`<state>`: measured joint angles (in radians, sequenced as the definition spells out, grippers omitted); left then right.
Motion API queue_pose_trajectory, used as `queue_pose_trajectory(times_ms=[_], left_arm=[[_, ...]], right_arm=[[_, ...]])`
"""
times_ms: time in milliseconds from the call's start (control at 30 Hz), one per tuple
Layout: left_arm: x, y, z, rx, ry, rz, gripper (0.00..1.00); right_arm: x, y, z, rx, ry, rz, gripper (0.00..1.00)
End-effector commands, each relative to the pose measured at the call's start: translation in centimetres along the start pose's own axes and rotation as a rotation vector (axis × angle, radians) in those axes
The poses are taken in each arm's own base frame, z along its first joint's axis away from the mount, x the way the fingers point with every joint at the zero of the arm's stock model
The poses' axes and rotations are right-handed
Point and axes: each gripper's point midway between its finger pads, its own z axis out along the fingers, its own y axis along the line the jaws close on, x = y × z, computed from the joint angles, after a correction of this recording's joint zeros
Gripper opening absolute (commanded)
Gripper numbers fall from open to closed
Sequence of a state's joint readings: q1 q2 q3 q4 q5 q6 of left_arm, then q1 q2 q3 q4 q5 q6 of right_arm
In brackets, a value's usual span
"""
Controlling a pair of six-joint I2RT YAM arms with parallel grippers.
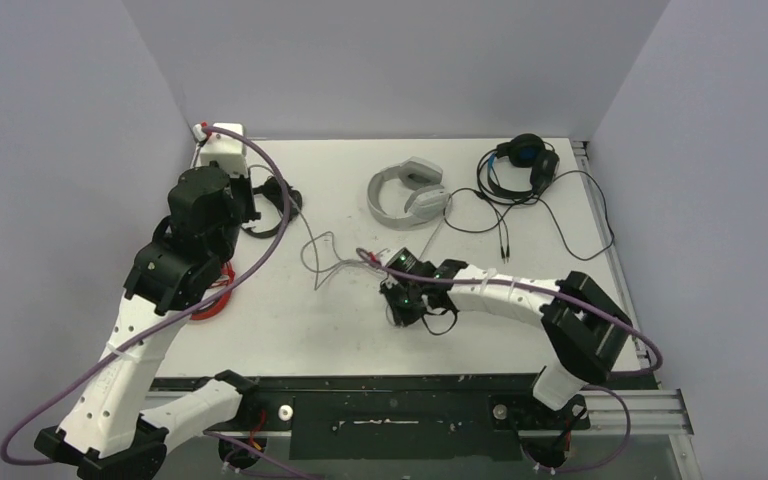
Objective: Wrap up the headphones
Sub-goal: Untie the headphones cable at the center of the board.
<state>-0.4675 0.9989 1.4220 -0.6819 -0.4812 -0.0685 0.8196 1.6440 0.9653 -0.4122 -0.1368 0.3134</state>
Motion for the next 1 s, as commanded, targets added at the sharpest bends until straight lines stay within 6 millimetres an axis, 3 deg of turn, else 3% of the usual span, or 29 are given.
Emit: queue_pose_trajectory(times_ms=[0, 100, 200, 233, 300, 333, 467, 533, 667, 833, 967], left_arm=[[-1.5, 3.0, -0.3, -0.167, -0.025, -0.006, 0.0], [-1.2, 4.1, -0.3, -0.24, -0.013, 0.002, 0.0], [-0.8, 4.8, -0.3, -0.29, 0.0, 0.011, 0.0], [-0.6, 4.7, -0.2, -0.287, 0.005, 0.013, 0.0], [0.1, 4.1, 0.2, -0.252, 0.019, 0.021, 0.0], [0.5, 3.4, 0.5, -0.216, 0.03, 0.026, 0.0], [2.2, 1.4, 1.2, -0.115, 0.074, 0.035, 0.0], [2.7, 0.9, 1.3, -0.089, 0.085, 0.035, 0.0], [3.2, 0.6, 1.3, -0.07, 0.095, 0.046, 0.0], [2.7, 1.5, 1.0, -0.111, 0.077, 0.047, 0.0], [2.1, 2.4, 0.6, -0.149, 0.052, 0.043, 0.0]], right_arm=[[2.2, 8.7, -5.6, -0.244, 0.06, -0.14, 0.0], [2.8, 10.8, -8.9, -0.323, 0.06, -0.182, 0.0], [0.6, 8.7, -11.1, -0.251, -0.031, -0.137, 0.03], [-0.2, 7.6, -11.6, -0.229, -0.057, -0.106, 0.1], [-1.6, 4.6, -11.7, -0.166, -0.104, -0.022, 0.45], [-2.2, 3.3, -11.7, -0.127, -0.13, 0.011, 0.5], [-5.1, -1.8, -10.3, -0.037, -0.252, 0.191, 0.5], [-6.7, -2.9, -9.4, -0.005, -0.321, 0.25, 0.51], [-8.3, -3.4, -6.8, 0.061, -0.356, 0.316, 0.53], [-9.5, -4.2, -3.7, 0.254, -0.375, 0.31, 0.54], [-10.5, -5.1, -0.8, 0.287, -0.376, 0.325, 0.53]])
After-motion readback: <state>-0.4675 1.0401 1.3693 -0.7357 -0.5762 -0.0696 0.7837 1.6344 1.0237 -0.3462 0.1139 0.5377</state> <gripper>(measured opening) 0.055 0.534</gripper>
